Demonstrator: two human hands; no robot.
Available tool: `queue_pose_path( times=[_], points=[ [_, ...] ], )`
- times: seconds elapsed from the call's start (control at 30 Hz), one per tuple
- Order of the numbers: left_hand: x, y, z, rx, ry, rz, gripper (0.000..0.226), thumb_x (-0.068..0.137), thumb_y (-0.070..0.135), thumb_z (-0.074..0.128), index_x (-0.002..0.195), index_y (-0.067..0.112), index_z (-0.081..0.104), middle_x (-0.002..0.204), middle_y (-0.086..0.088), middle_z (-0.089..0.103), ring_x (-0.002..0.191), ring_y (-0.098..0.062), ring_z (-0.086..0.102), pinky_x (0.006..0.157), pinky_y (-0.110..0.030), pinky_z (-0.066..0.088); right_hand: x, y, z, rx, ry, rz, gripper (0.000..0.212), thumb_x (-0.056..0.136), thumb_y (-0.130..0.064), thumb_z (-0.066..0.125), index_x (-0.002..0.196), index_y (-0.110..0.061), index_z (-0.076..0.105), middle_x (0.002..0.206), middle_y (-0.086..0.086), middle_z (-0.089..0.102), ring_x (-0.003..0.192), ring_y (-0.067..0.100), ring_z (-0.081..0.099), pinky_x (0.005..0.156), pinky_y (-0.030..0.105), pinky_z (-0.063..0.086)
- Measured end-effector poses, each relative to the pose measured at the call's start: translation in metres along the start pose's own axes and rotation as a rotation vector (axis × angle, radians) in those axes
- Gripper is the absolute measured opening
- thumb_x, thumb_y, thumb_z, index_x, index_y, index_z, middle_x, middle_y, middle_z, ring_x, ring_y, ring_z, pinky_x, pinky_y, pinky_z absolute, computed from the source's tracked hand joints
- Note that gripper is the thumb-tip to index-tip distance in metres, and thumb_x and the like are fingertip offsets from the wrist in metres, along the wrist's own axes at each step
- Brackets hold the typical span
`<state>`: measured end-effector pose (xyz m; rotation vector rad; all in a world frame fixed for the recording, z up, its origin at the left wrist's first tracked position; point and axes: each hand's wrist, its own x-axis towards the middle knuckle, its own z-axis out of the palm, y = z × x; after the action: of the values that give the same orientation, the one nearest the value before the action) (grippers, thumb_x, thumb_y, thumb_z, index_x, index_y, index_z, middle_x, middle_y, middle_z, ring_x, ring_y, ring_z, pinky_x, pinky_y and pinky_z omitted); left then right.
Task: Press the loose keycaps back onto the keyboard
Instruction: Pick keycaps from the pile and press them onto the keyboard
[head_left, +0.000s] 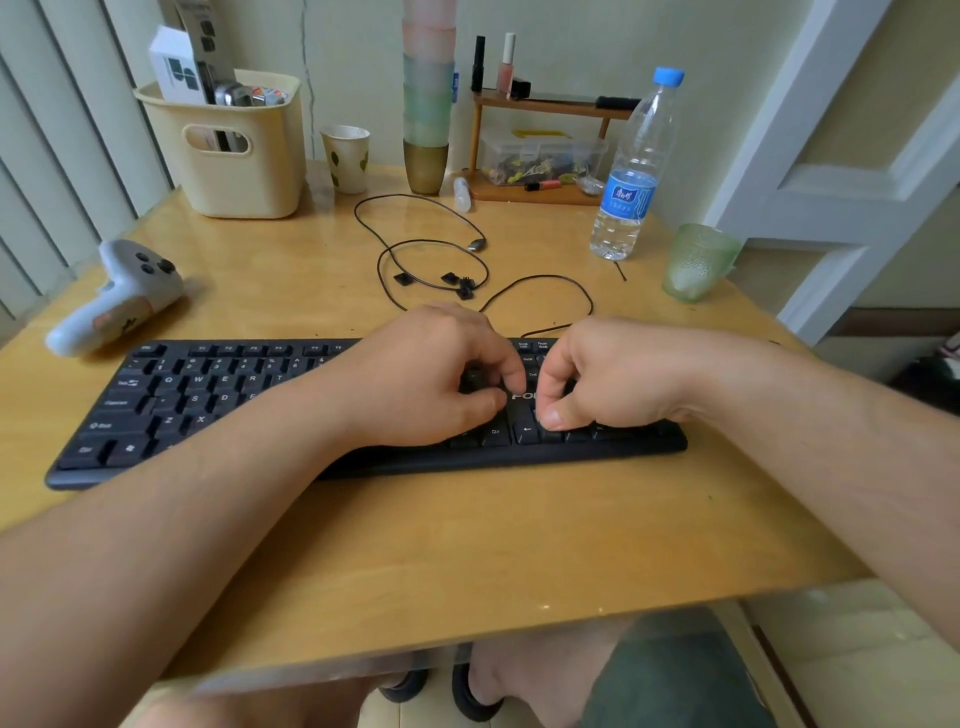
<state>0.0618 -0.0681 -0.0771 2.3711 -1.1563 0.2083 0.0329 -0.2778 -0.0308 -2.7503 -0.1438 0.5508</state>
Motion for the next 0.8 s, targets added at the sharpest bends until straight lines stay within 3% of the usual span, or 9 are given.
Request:
queue_pose_path(
  times=[0.2, 0.37, 0.57, 0.8],
  points=[
    [0.0, 0.002, 0.0, 0.014, -0.009, 0.017, 0.019, 0.088, 0.032, 0.071, 0.104, 0.042, 0.074, 0.093, 0.017, 0.066, 0.098, -0.006, 0.056, 0.089, -0.02, 0.043, 0.001, 0.0, 0.001, -0.008, -0.015, -0.006, 0.011, 0.09, -0.032, 0.077, 0.079, -0.033, 0.077, 0.088, -0.001, 0.07, 0.079, 0.021, 0.061, 0.069, 0.036, 0.048],
    [0.0, 0.002, -0.001, 0.012, -0.006, 0.017, 0.017, 0.088, 0.031, 0.071, 0.103, 0.039, 0.075, 0.089, 0.018, 0.065, 0.094, -0.004, 0.056, 0.087, -0.01, 0.036, -0.001, 0.004, 0.002, 0.036, 0.012, -0.018, 0.012, 0.091, -0.03, 0.076, 0.079, -0.03, 0.077, 0.076, -0.005, 0.063, 0.073, 0.017, 0.056, 0.067, 0.034, 0.047],
    [0.0, 0.001, 0.001, -0.002, -0.018, -0.003, 0.018, 0.088, 0.034, 0.071, 0.103, 0.044, 0.073, 0.092, 0.018, 0.065, 0.097, -0.004, 0.055, 0.09, -0.026, 0.046, -0.003, -0.002, 0.004, 0.0, 0.045, -0.012, 0.011, 0.091, -0.03, 0.077, 0.08, -0.03, 0.077, 0.08, -0.007, 0.066, 0.076, 0.014, 0.059, 0.068, 0.03, 0.049],
    [0.0, 0.0, 0.001, 0.014, -0.02, 0.004, 0.018, 0.088, 0.034, 0.071, 0.104, 0.041, 0.074, 0.091, 0.016, 0.065, 0.095, -0.006, 0.056, 0.088, -0.024, 0.043, -0.005, -0.009, 0.007, -0.086, 0.077, -0.002, 0.012, 0.088, -0.026, 0.079, 0.078, -0.028, 0.073, 0.074, -0.009, 0.063, 0.069, 0.008, 0.056, 0.056, 0.026, 0.038]
  ],
)
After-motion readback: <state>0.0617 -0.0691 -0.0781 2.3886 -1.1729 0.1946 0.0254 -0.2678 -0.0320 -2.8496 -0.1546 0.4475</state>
